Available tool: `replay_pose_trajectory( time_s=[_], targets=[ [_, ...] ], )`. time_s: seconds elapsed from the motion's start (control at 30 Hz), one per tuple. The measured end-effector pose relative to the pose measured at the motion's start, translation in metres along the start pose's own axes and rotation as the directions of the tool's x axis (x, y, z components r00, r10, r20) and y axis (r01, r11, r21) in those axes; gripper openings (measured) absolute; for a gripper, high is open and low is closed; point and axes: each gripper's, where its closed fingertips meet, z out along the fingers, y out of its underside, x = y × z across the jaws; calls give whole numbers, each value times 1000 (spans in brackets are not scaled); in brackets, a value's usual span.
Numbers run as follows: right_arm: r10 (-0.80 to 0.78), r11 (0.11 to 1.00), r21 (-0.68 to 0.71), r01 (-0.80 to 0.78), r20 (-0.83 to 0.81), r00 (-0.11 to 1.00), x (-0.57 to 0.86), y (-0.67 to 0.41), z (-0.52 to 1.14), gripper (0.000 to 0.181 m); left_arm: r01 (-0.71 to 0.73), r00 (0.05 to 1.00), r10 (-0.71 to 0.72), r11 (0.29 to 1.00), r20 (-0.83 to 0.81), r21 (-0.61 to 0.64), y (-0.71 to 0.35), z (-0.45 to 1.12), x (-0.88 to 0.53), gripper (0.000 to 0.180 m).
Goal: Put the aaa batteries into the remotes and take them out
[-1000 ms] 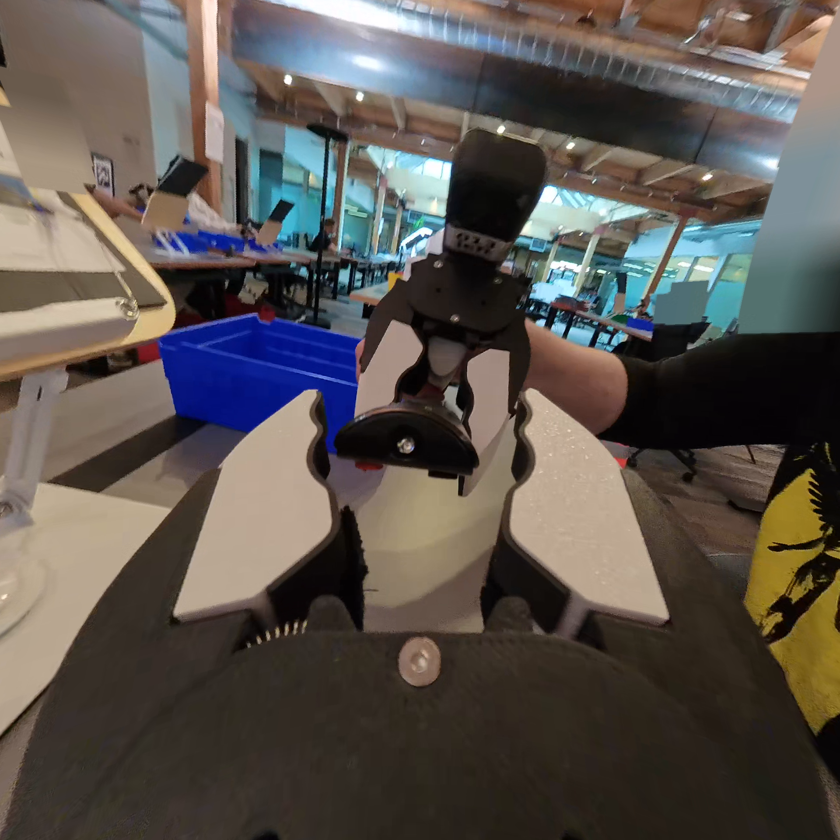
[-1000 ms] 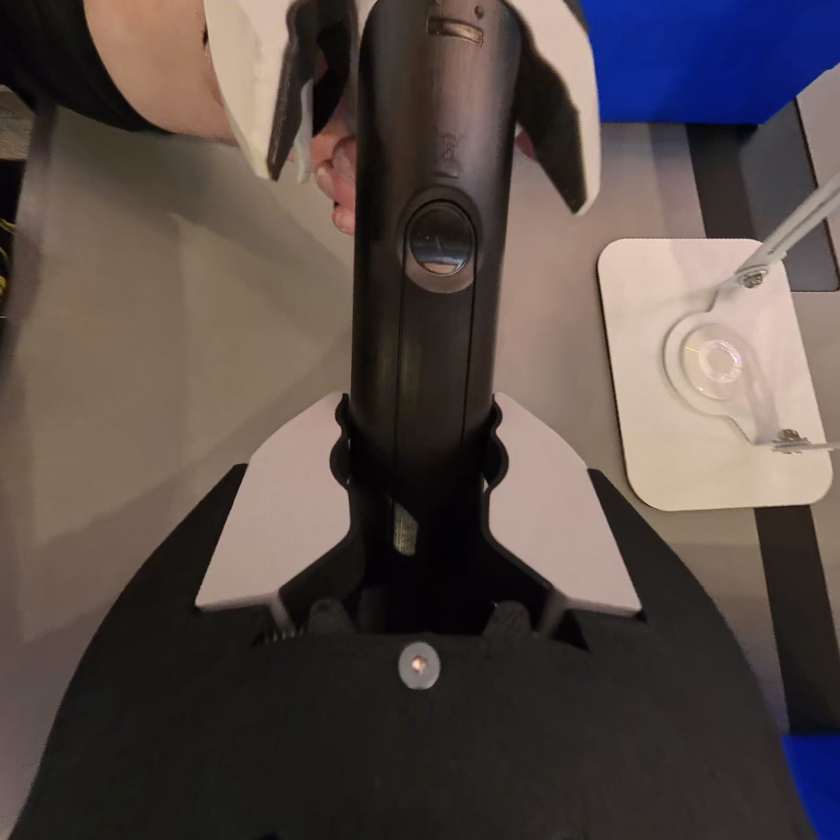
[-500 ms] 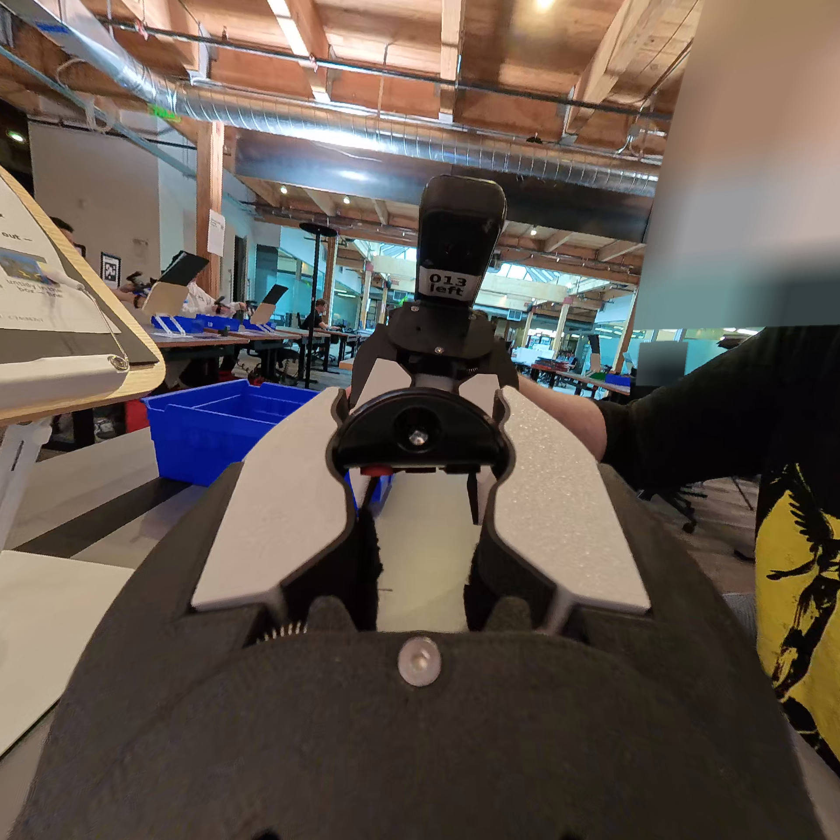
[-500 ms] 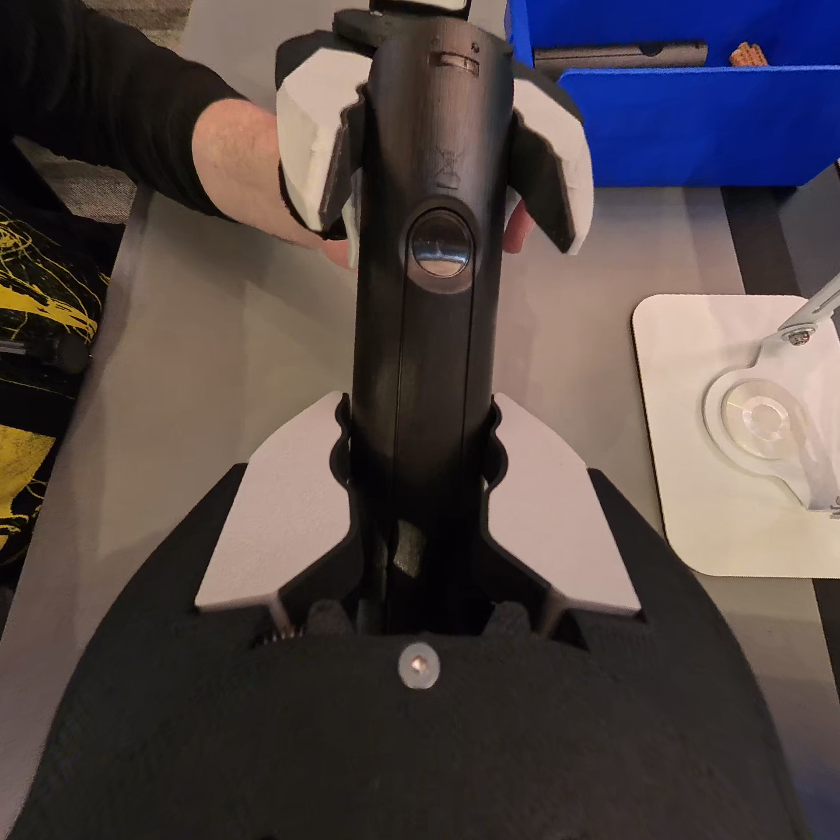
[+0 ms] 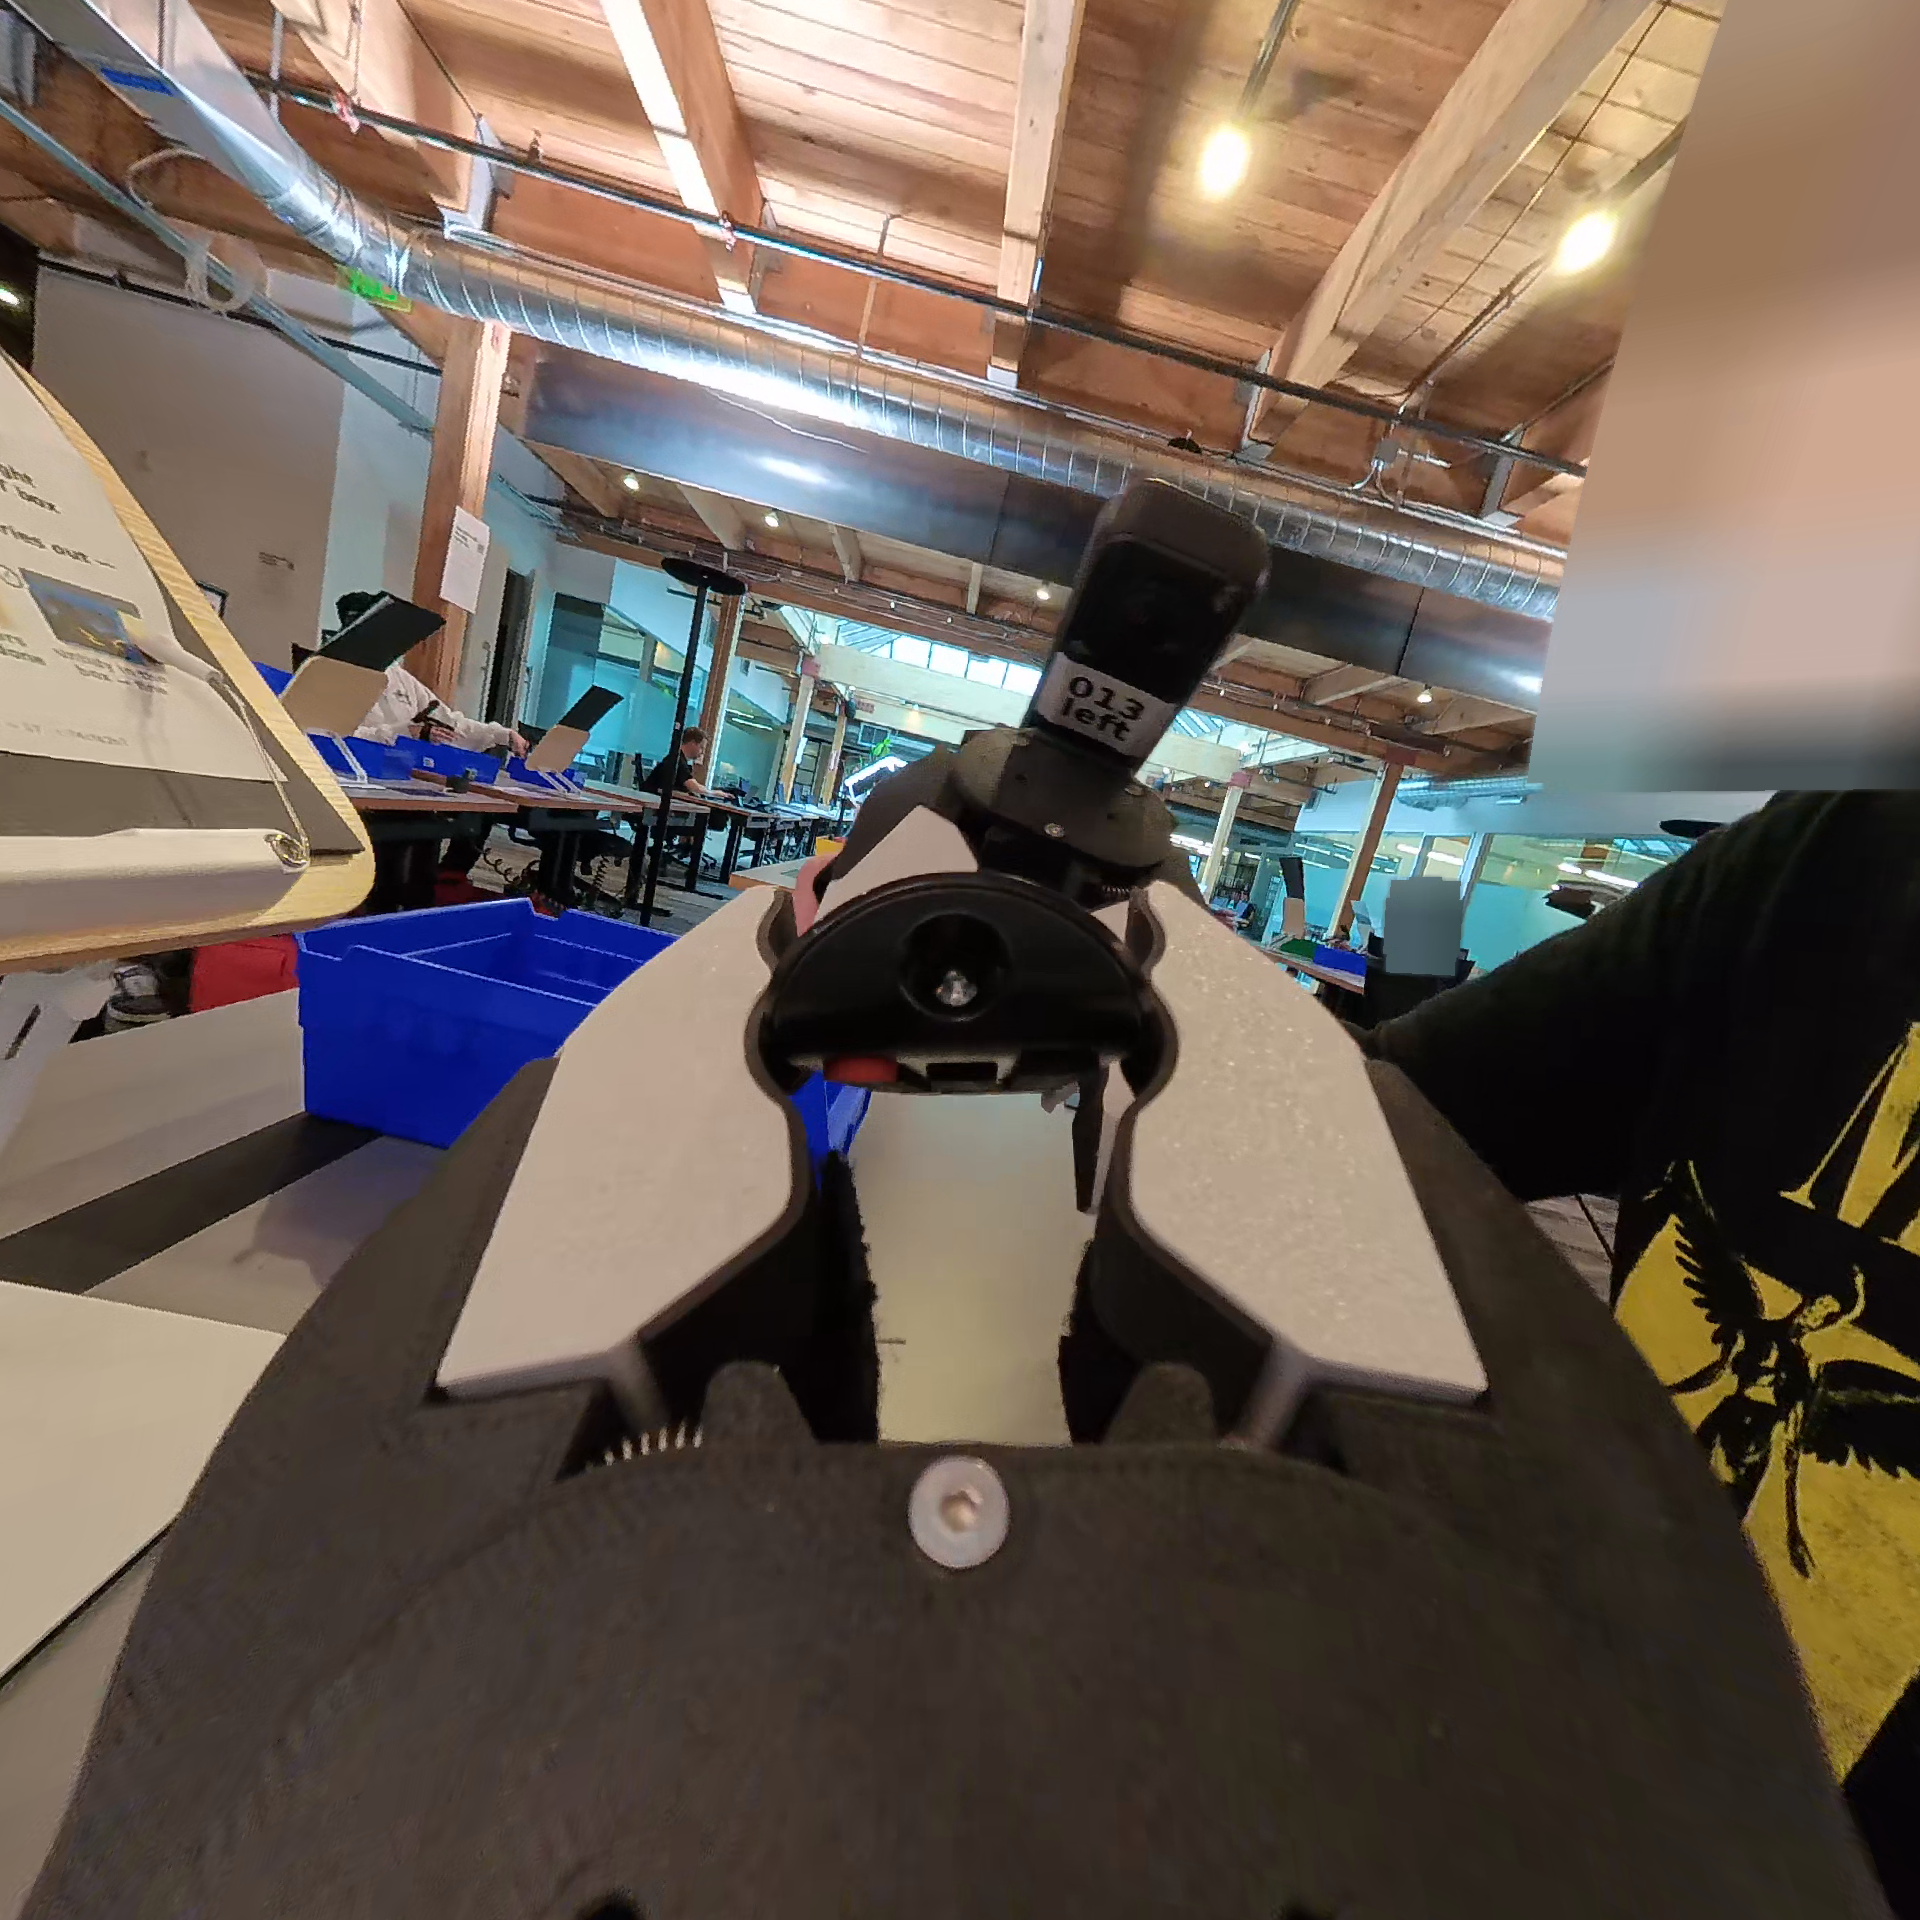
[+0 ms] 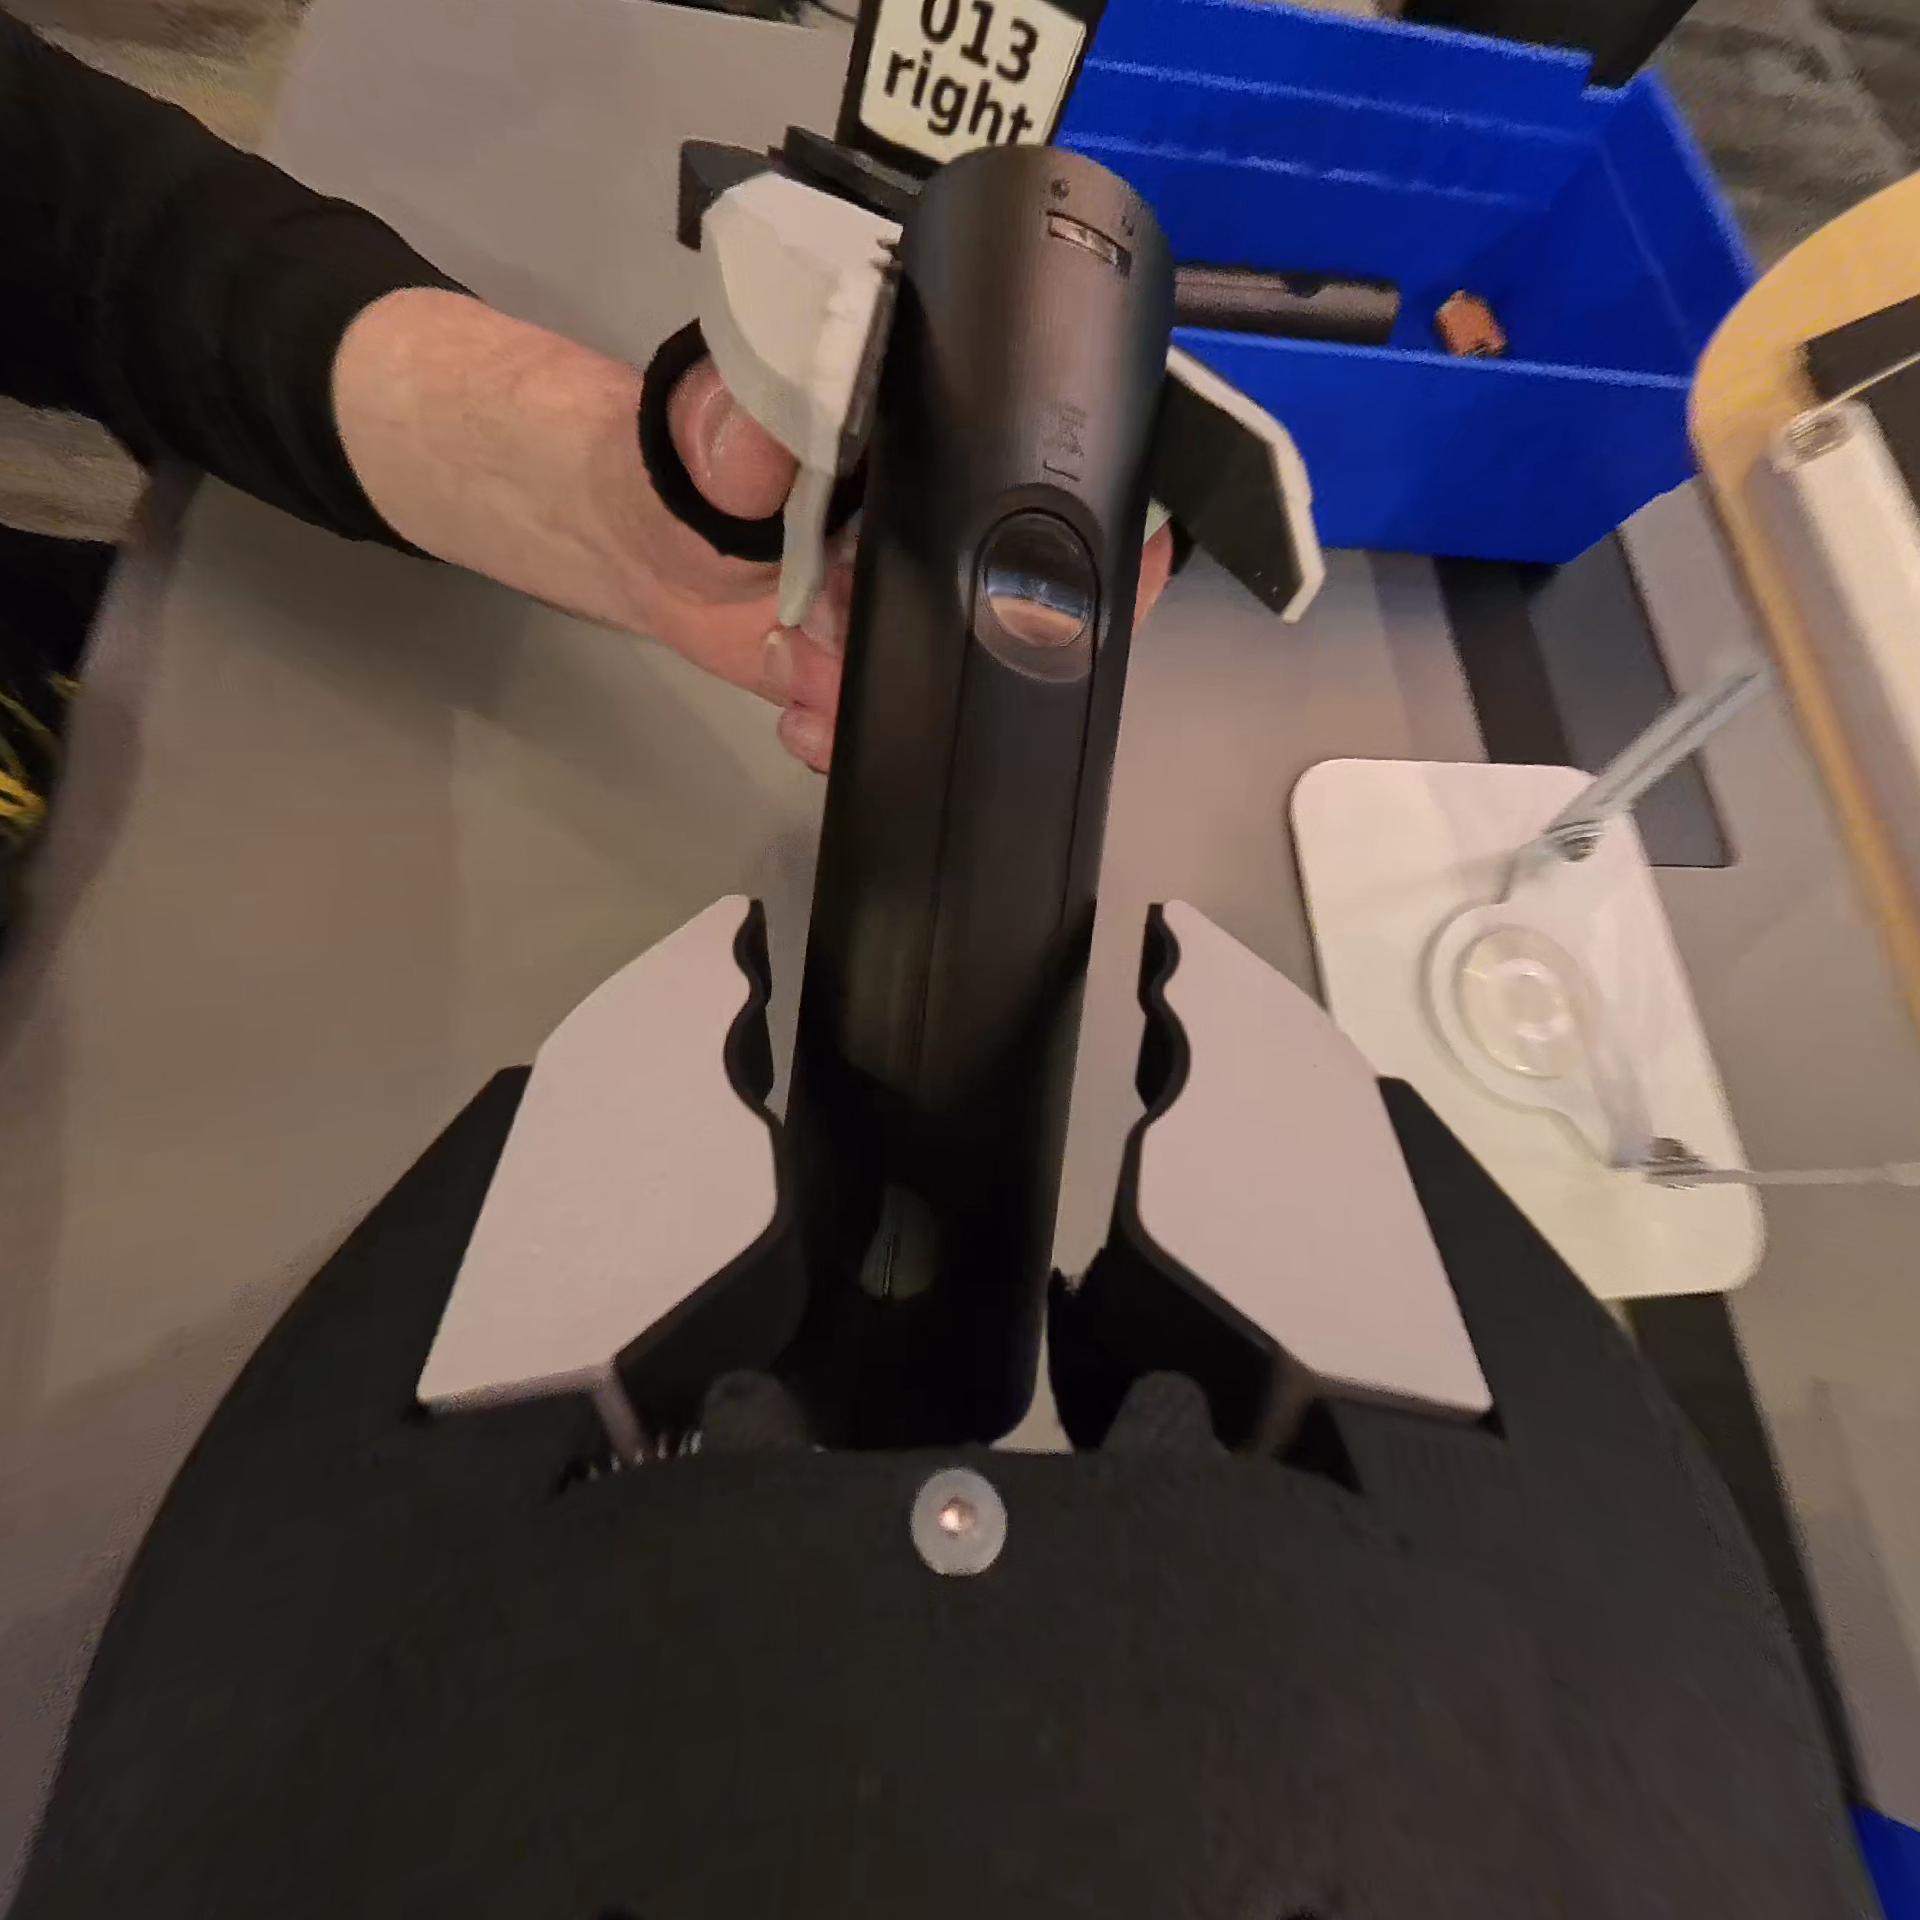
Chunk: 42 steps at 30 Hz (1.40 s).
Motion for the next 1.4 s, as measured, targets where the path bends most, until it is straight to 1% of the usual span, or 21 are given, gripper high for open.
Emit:
replay_pose_trajectory(
  time_s=[0.07, 0.17, 0.23, 0.33, 0.4, 0.53, 0.63, 0.7, 0.8, 0.87, 0.97, 1.03, 1.2, 1.3, 1.4],
  targets=[
    [-53, 999, 7, 53, -76, 996, 4, -7, -5, 69, 13, 1000, -13, 1000, 7, 9, -5, 0, 0, 62],
    [-142, 990, -28, 140, -189, 972, 9, -13, -10, 68, 22, 1000, -23, 1000, 9, 21, -12, 1, 3, 61],
    [-180, 984, -21, 180, -231, 956, 8, -20, -13, 67, 24, 1000, -24, 999, 6, 26, -15, 2, 5, 61],
    [-247, 969, -70, 237, -301, 921, 11, -22, -16, 67, 29, 999, -30, 999, 18, 33, -19, 2, 6, 61],
    [-267, 964, -71, 258, -299, 916, 7, -24, -17, 67, 33, 999, -33, 999, 9, 31, -21, 3, 8, 61],
    [-254, 966, -21, 258, -269, 929, 2, -31, -20, 69, 63, 998, -63, 997, 5, 40, -26, 0, 6, 62],
    [-307, 951, -52, 306, -304, 902, 5, -31, -24, 71, 105, 994, -105, 994, -8, 42, -28, -1, 3, 62],
    [-305, 950, -17, 313, -286, 908, 0, -37, -25, 74, 124, 992, -124, 992, -6, 35, -28, -1, 1, 62],
    [-328, 941, -8, 339, -272, 904, -3, -41, -26, 76, 138, 990, -137, 990, -17, 36, -28, -2, 0, 61],
    [-312, 944, 38, 328, -225, 923, -9, -47, -27, 75, 129, 991, -128, 991, -23, 30, -28, -1, 1, 61],
    [-240, 959, 120, 256, -134, 961, -16, -57, -31, 67, 113, 993, -112, 993, -41, 27, -28, 0, 5, 62],
    [-233, 958, 147, 246, -97, 968, -19, -60, -32, 59, 114, 992, -112, 993, -49, 25, -28, 1, 7, 61],
    [-273, 953, 110, 284, -104, 956, -18, -63, -23, 71, 133, 990, -131, 991, -61, 28, -29, -1, 6, 61],
    [-342, 936, 21, 351, -171, 924, -12, -59, -14, 71, 139, 989, -138, 990, -46, 18, -27, 1, 5, 61],
    [-403, 912, -16, 410, -224, 887, -11, -62, -9, 66, 154, 987, -153, 988, -42, 16, -26, 2, 5, 61]
  ],
)
